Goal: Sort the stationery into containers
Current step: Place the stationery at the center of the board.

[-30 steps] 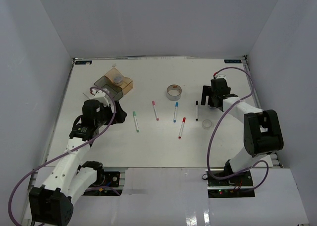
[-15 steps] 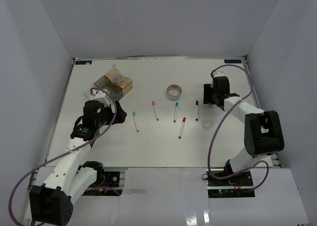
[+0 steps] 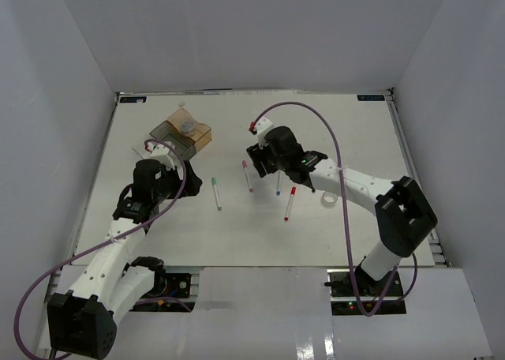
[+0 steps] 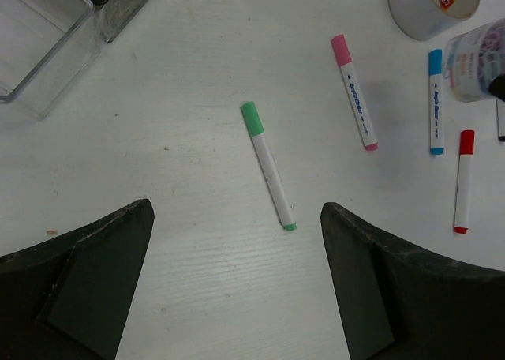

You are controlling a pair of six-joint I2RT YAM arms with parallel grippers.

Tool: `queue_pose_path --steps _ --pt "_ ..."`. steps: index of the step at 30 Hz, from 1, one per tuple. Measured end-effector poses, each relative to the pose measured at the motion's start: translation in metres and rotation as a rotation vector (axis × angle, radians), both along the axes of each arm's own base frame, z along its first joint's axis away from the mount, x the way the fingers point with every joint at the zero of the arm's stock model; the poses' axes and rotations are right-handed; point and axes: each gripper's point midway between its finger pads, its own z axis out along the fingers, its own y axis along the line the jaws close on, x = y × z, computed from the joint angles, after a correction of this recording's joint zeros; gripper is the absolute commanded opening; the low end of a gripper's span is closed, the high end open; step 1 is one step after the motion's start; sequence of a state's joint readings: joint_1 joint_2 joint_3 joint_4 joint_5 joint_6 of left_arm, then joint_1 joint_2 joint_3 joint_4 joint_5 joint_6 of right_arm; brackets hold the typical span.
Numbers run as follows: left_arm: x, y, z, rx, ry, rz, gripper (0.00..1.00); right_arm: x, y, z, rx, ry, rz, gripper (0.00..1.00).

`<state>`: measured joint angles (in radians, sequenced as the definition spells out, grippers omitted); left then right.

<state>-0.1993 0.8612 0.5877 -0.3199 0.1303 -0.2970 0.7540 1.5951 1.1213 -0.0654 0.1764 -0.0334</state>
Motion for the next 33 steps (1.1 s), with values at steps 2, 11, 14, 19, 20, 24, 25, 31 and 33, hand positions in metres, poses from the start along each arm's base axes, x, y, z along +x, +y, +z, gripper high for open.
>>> queue_pose_path --steps 2,11,14,19,20,24,25,31,33 --pt "0.0 0.0 0.0 0.0 0.0 0.001 0.98 -0.007 0.025 -0.009 -0.013 0.016 0.05 0.47" --pt "0.001 0.002 0.0 0.007 -0.001 0.013 0.98 -0.035 0.092 -0.053 -0.085 0.09 0.185 0.51" --pt "0.001 0.002 -0.001 0.008 0.001 0.013 0.98 -0.042 0.104 -0.057 -0.088 0.095 0.21 0.55" --pt "0.001 0.003 -0.001 0.008 0.002 0.013 0.98 -0.048 0.112 -0.069 -0.101 0.114 0.223 0.63" --pt "0.001 0.003 -0.001 0.009 0.002 0.013 0.98 -0.049 0.112 -0.073 -0.107 0.121 0.223 0.64" --pt "0.001 0.002 -0.003 0.01 0.007 0.013 0.98 -0.05 0.111 -0.081 -0.12 0.137 0.22 0.73" --pt "0.001 0.002 -0.003 0.01 0.009 0.013 0.98 -0.051 0.11 -0.082 -0.121 0.14 0.219 0.75" --pt "0.001 0.002 -0.004 0.01 0.011 0.014 0.98 -0.053 0.11 -0.082 -0.125 0.143 0.219 0.94" --pt "0.001 0.002 -0.004 0.008 0.013 0.015 0.98 -0.054 0.109 -0.076 -0.124 0.136 0.217 0.95"
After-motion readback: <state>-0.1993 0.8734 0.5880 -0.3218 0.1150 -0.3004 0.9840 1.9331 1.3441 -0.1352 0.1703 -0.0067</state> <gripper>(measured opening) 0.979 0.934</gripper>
